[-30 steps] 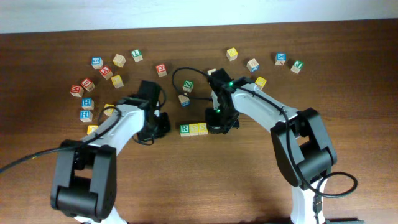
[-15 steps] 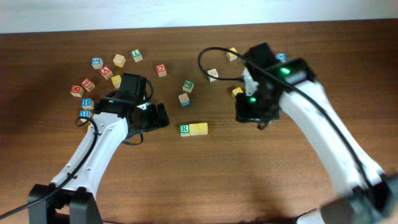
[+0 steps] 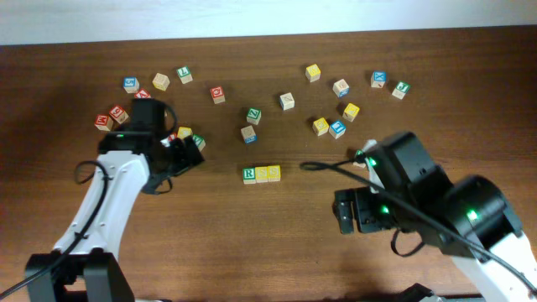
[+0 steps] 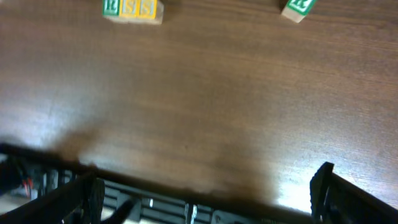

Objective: Spell out RSS

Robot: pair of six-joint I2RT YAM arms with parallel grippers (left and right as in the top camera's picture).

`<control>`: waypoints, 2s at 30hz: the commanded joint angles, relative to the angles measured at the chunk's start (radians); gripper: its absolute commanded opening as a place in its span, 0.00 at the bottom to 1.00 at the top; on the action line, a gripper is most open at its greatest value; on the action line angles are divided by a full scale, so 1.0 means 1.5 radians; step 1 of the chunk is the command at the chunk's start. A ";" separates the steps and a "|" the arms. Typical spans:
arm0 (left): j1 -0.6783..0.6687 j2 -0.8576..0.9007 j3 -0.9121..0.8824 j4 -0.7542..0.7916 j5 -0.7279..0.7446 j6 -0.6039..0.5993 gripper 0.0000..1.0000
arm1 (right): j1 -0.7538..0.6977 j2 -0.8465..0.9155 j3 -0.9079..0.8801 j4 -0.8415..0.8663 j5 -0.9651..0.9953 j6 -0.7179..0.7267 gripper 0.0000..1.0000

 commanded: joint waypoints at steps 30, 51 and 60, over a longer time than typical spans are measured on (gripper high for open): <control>0.035 -0.007 0.007 -0.008 -0.010 -0.013 0.99 | 0.003 0.093 -0.044 0.058 0.056 0.030 0.98; 0.035 -0.007 0.007 -0.008 -0.010 -0.013 0.99 | -0.240 -0.343 -0.436 0.393 0.015 -0.060 0.98; 0.035 -0.007 0.007 -0.008 -0.010 -0.013 0.99 | -0.294 -0.549 -0.562 0.472 0.013 -0.076 0.98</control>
